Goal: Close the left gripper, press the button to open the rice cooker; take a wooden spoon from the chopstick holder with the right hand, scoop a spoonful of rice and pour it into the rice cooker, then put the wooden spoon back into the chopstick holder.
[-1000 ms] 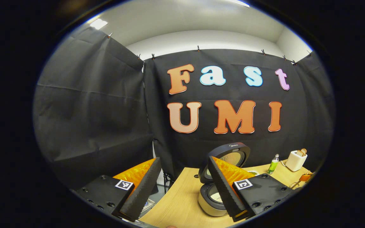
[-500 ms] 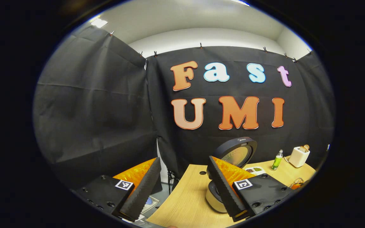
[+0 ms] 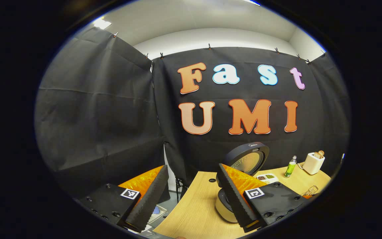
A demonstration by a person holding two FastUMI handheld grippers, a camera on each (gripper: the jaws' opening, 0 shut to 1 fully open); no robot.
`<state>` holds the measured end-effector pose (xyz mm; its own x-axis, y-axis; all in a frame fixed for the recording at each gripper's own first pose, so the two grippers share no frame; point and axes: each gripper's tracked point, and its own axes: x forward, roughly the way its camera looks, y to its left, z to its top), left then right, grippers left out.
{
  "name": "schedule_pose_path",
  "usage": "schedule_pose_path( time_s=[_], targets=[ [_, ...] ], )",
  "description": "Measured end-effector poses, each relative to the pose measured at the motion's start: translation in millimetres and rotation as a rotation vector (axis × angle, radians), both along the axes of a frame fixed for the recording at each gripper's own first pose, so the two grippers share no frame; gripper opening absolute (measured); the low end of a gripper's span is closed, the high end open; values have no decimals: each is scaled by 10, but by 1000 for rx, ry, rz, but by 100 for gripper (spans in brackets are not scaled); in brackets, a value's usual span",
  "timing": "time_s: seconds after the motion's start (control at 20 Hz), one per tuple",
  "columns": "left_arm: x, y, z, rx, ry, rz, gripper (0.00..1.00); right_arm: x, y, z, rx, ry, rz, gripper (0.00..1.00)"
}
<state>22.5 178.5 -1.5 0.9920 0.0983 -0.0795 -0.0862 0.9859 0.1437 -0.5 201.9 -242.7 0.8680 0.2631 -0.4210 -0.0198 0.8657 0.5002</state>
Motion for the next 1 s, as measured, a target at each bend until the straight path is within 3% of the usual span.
schedule_pose_path(
  time_s=[0.45, 1.0],
  targets=[
    [44, -28, 13, -2, -5, 1, 100, 53, -195, -72, 266, 90, -97, 13],
    [105, -233, 51, -17, -14, -25, 97, 51, -798, 162, 472, 97, -248, 13]
  ],
)
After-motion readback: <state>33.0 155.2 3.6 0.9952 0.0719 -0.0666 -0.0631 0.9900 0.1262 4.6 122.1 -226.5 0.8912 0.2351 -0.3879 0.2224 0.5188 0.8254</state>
